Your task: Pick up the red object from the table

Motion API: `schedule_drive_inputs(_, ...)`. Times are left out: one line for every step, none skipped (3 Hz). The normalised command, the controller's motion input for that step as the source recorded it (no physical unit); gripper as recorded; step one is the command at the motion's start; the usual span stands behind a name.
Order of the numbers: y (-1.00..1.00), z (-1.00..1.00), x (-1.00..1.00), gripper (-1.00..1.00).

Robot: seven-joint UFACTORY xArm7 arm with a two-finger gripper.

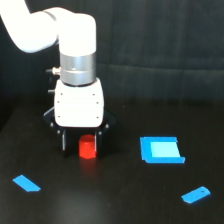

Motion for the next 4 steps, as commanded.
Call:
schedule_drive_inputs(0.07,-0.04,0.15,-1.00)
schedule_drive_inputs(0.09,0.02,0.21,-1.00)
schedule_drive_inputs(-0.07,0.02,0.15,-0.98)
schedule_drive_inputs(0.02,1.00,0.21,-0.98)
